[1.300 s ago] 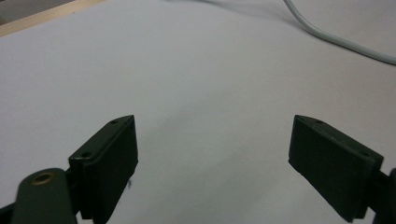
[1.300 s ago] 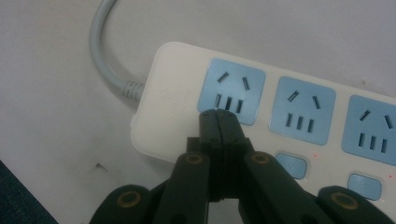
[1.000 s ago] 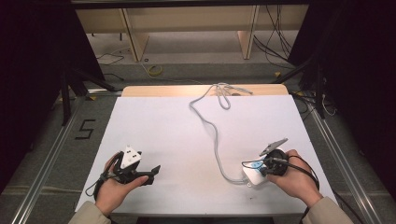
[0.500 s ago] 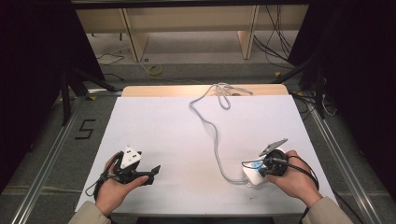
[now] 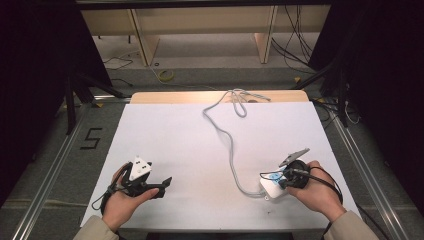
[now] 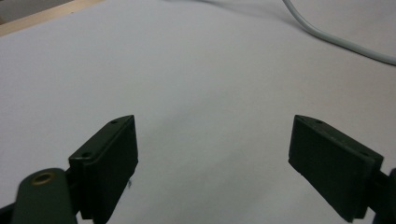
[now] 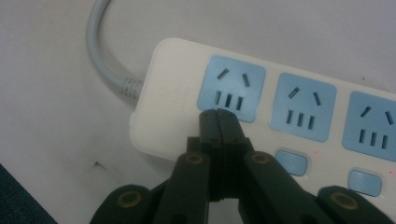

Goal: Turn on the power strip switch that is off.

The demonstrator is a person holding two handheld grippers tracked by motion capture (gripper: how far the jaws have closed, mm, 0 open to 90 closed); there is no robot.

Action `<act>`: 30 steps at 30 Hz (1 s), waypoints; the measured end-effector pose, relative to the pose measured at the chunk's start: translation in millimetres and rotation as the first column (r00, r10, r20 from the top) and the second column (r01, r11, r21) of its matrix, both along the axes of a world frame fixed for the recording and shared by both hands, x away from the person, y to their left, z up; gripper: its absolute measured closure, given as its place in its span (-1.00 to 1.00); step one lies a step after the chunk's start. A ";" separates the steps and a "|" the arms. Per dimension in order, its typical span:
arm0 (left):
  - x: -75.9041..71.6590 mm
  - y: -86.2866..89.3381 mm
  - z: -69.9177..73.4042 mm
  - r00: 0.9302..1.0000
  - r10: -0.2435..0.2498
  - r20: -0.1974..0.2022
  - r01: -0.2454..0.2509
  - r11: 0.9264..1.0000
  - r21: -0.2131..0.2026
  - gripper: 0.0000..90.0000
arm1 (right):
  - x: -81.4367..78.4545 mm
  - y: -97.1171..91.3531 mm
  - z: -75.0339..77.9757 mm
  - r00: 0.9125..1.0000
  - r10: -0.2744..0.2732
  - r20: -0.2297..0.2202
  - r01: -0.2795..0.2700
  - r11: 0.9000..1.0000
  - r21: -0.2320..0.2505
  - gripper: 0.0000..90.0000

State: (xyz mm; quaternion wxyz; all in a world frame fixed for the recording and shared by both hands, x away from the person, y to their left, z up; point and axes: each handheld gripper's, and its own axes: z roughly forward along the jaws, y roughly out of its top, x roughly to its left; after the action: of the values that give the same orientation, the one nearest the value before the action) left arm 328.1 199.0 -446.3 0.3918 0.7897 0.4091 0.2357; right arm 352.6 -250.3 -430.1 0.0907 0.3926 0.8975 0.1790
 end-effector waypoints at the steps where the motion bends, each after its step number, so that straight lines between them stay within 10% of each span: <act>1: 0.1 0.0 0.0 1.000 0.000 0.000 0.000 1.000 0.000 -0.66 | 0.0 0.2 -0.1 1.000 -0.001 0.000 0.001 1.000 -0.001 1.00; 30: -0.3 -0.4 0.2 1.000 -0.001 0.001 0.001 1.000 0.005 -0.66 | 0.7 -0.2 -2.1 1.000 -0.006 -0.011 0.006 1.000 0.002 1.00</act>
State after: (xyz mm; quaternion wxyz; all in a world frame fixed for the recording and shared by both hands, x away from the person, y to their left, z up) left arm 327.8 198.6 -446.1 0.3902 0.7907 0.4078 0.2371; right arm 353.2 -250.5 -432.2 0.0860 0.3963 0.8967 0.1774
